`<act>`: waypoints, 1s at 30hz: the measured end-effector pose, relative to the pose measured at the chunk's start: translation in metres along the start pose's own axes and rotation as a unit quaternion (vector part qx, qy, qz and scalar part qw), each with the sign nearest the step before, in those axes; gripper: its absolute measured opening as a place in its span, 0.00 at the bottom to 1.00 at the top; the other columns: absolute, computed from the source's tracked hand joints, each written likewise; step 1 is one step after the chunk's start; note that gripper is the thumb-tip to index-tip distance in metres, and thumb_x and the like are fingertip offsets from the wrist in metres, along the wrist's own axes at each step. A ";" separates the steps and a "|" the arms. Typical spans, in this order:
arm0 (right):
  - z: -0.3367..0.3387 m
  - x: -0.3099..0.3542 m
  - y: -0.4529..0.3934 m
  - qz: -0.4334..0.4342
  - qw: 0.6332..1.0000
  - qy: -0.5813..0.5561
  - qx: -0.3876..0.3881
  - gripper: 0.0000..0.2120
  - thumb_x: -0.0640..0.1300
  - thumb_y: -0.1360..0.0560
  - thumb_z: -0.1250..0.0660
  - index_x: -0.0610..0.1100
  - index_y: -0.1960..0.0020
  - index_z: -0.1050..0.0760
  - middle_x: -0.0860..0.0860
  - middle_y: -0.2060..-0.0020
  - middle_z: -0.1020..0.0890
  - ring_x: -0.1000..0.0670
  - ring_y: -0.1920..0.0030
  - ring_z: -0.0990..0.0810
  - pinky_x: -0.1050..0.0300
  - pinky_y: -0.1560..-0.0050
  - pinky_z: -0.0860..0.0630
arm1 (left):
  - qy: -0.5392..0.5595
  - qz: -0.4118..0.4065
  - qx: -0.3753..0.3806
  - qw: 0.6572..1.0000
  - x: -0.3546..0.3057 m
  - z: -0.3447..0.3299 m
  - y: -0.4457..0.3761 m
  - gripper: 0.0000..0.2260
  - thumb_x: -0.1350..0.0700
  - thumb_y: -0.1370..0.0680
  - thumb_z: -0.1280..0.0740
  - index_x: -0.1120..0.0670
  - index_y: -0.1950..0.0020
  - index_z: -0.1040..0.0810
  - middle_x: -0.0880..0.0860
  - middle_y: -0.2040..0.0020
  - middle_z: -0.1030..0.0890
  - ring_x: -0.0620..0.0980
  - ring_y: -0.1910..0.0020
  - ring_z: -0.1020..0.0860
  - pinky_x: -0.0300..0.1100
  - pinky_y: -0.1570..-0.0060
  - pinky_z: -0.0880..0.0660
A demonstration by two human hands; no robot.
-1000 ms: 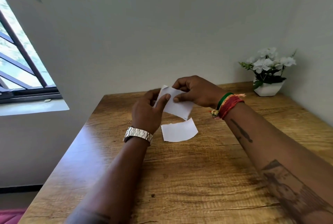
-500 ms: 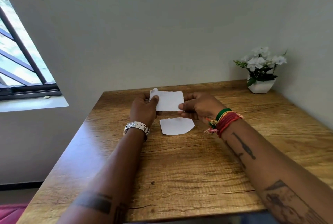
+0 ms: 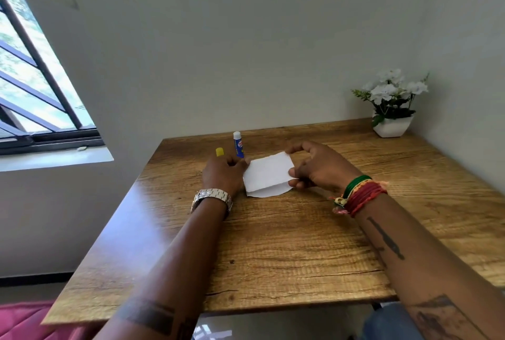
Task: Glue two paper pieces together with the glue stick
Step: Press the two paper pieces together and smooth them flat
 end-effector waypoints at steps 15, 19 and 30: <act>0.005 -0.010 -0.005 0.023 0.997 0.048 -0.055 0.06 0.33 0.26 0.27 0.41 0.51 0.17 0.43 0.60 0.14 0.48 0.64 0.17 0.45 0.52 0.15 | -0.036 0.012 0.008 0.999 0.004 -0.005 -0.002 0.07 0.45 0.25 0.26 0.46 0.61 0.17 0.46 0.60 0.16 0.45 0.62 0.20 0.39 0.66 0.28; 0.003 -0.011 -0.005 0.015 0.996 0.062 -0.062 0.06 0.36 0.28 0.23 0.43 0.52 0.16 0.46 0.58 0.14 0.49 0.63 0.16 0.46 0.52 0.15 | -0.038 0.015 0.002 0.999 0.002 -0.007 -0.002 0.09 0.46 0.25 0.26 0.50 0.59 0.15 0.48 0.61 0.16 0.46 0.63 0.21 0.40 0.65 0.27; 0.000 -0.016 -0.009 0.039 0.986 0.139 -0.083 0.08 0.37 0.28 0.23 0.48 0.53 0.16 0.50 0.56 0.14 0.49 0.56 0.15 0.51 0.52 0.16 | -0.084 0.017 0.014 0.996 0.003 -0.001 0.000 0.10 0.45 0.25 0.26 0.50 0.58 0.14 0.47 0.59 0.16 0.47 0.59 0.20 0.38 0.67 0.31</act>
Point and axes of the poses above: each hand's wrist, its own y-axis away from the middle knuckle, its own z-axis out of the back of the hand, x = y × z, the point moved 1 cm from there along -y, towards the middle knuckle
